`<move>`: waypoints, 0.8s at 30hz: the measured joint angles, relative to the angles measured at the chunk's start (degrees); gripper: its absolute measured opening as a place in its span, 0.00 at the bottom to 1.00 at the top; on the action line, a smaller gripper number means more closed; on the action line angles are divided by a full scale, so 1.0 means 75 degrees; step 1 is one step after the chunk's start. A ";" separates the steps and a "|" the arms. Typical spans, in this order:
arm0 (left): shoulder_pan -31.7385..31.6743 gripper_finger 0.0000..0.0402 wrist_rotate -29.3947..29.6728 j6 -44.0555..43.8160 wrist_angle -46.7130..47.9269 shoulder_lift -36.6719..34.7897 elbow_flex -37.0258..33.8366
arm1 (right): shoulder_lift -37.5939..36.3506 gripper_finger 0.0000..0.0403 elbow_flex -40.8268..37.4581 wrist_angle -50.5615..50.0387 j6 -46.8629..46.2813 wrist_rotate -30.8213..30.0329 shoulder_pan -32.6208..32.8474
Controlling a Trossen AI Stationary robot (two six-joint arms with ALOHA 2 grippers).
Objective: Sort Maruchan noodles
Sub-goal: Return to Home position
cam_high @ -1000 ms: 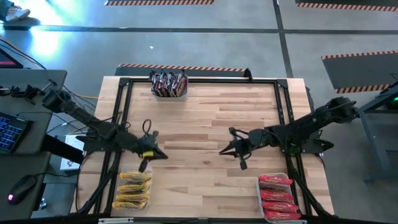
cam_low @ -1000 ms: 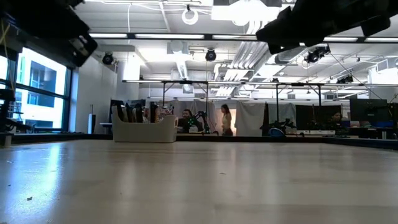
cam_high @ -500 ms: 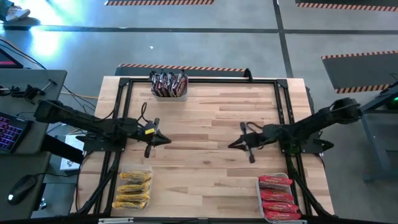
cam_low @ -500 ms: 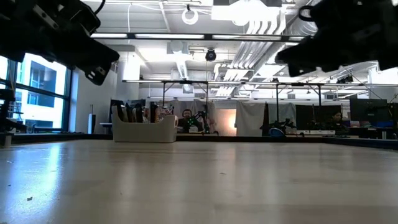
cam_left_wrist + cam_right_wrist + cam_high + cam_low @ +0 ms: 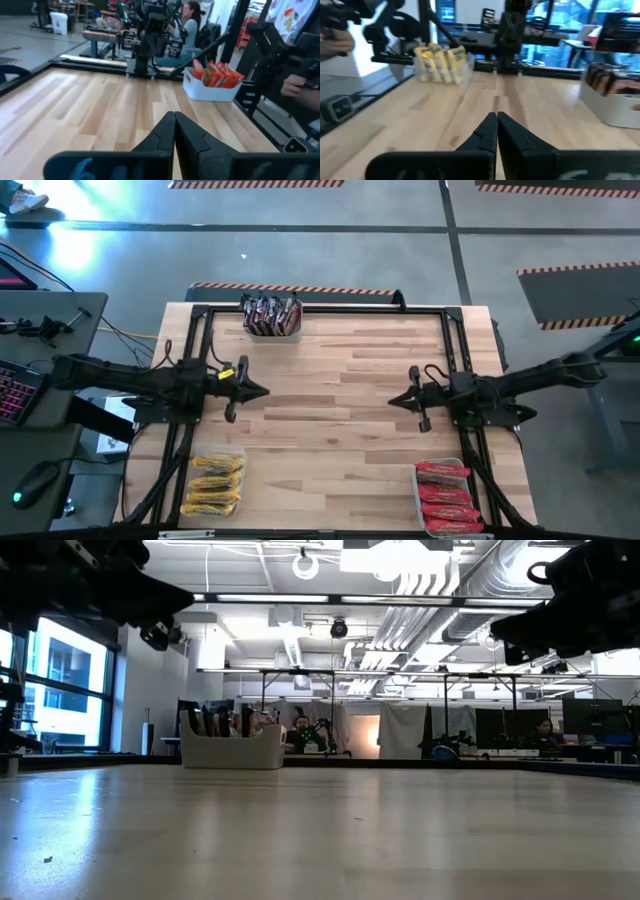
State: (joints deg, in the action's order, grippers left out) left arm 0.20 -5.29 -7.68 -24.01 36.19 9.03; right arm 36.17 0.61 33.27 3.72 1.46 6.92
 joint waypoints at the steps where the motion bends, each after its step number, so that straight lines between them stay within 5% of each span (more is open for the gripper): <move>1: -0.0051 0.00 0.0002 0.0008 0.0102 -0.0137 -0.0001 | -0.0249 0.00 -0.0004 -0.0235 0.0058 -0.0144 -0.0001; 12: -0.0838 0.00 -0.0027 0.0477 0.1596 -0.1719 0.0002 | -0.2530 0.00 -0.0007 -0.2320 0.0344 -0.1057 -0.0141; 18: -0.1954 0.00 -0.1087 0.0518 0.2249 -0.2324 0.0002 | -0.3582 0.00 -0.0007 -0.3266 0.0190 -0.1045 -0.0642; 24: -0.2832 0.00 -0.1266 0.0234 0.0759 -0.2861 -0.1005 | -0.4690 0.00 -0.0010 -0.4180 0.0020 -0.0903 -0.1057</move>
State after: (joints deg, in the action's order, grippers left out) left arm -21.03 -14.79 -5.92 -18.32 14.73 1.49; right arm 1.00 0.54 1.92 3.88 -5.31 -1.00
